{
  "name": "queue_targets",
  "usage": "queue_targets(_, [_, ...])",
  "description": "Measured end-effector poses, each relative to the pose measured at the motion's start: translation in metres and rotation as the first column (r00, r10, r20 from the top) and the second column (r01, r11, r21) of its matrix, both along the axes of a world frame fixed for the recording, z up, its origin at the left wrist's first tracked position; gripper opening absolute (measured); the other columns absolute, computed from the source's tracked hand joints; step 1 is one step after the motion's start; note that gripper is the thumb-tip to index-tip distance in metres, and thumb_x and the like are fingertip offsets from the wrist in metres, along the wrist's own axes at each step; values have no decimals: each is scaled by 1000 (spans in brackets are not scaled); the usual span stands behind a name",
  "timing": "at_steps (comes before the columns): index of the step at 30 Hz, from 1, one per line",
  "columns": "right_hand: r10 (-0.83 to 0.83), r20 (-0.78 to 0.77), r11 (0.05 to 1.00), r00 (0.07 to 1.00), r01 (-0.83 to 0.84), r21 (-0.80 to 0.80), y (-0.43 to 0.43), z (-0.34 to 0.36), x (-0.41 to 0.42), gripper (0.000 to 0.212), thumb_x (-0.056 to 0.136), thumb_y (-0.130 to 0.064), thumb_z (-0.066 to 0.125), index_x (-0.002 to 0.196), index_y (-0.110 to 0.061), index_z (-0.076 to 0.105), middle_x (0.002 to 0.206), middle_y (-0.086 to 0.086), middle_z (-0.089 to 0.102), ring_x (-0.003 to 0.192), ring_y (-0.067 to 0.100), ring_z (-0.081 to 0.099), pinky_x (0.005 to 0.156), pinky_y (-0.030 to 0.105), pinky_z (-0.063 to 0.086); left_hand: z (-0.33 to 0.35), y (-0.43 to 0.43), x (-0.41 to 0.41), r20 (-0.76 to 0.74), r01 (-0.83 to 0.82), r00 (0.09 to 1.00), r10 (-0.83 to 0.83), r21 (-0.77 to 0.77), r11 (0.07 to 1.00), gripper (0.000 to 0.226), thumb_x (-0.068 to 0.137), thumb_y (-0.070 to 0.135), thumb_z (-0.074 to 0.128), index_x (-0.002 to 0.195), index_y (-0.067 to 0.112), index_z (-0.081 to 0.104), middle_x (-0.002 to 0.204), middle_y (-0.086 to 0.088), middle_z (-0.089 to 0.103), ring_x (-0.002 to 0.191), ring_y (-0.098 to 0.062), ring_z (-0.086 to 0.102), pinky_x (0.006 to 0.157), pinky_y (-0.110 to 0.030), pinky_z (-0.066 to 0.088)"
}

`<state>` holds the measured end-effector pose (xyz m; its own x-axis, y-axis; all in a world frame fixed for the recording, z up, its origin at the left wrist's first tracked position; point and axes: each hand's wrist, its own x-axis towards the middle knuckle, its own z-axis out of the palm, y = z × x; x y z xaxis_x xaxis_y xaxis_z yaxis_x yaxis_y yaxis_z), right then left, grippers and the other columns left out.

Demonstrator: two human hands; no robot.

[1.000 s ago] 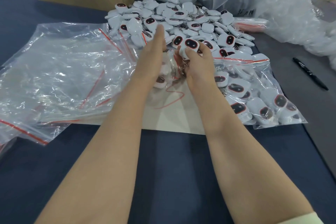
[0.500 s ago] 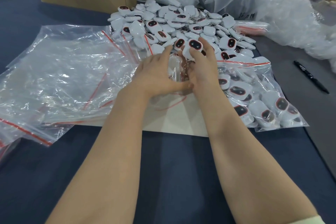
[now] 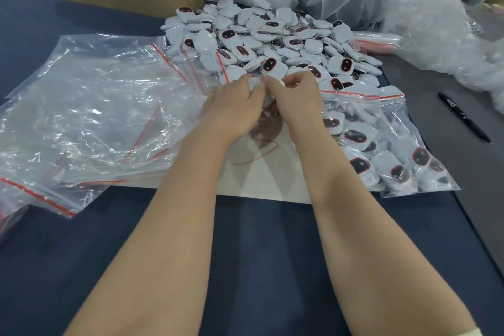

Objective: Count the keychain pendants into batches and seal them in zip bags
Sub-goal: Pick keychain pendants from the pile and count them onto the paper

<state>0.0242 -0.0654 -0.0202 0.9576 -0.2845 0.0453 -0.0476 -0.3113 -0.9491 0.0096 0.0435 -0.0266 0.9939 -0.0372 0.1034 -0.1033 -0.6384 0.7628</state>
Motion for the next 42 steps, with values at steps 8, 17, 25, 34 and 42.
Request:
queue_targets(8, [388, 68, 914, 919, -375, -157, 2, 11, -8, 19, 93, -7, 48, 82, -15, 61, 58, -6, 54, 49, 7, 46, 54, 24, 37, 6, -7, -3, 252, -129, 959, 127, -11, 992, 41, 102, 34, 28, 112, 9, 58, 110, -11, 64, 109, -31, 54, 101, -46, 36])
queue_targets(17, [252, 126, 922, 960, -198, -333, -2, 16, -10, 27, 87, -2, 48, 89, -16, 71, 78, -9, 66, 76, 7, 57, 68, 16, 40, 9, -8, -7, 319, -131, 940, 120, 14, 991, 43, 102, 38, 29, 103, 8, 60, 102, -10, 64, 99, -31, 56, 90, -42, 42])
queue_targets(25, [37, -128, 558, 991, -127, -820, -10, -12, -3, 46, 99, -30, 39, 140, -11, 40, 155, 17, 24, 146, 33, 13, 119, 44, 12, 1, -10, -6, 263, -174, 955, 134, 135, 975, 36, 101, 43, 27, 81, 17, 42, 81, -7, 54, 88, -34, 55, 74, -36, 32])
queue_targets(34, [-7, -119, 566, 993, -94, -819, -10, -18, -2, 48, 100, -43, 34, 141, -21, 43, 160, 16, 5, 147, 35, -3, 118, 50, -3, -1, -11, -5, 278, -207, 945, 170, 107, 973, 38, 101, 44, 29, 78, 15, 42, 78, -5, 52, 87, -34, 55, 73, -35, 32])
queue_targets(42, [-31, -89, 613, 996, -51, -789, -10, -19, -1, 58, 100, -46, 34, 150, -18, 27, 159, 16, 12, 147, 33, 1, 118, 50, -1, -3, -11, -2, 300, -213, 938, 175, 100, 972, 40, 100, 45, 29, 78, 14, 41, 74, -2, 49, 83, -32, 53, 73, -36, 31])
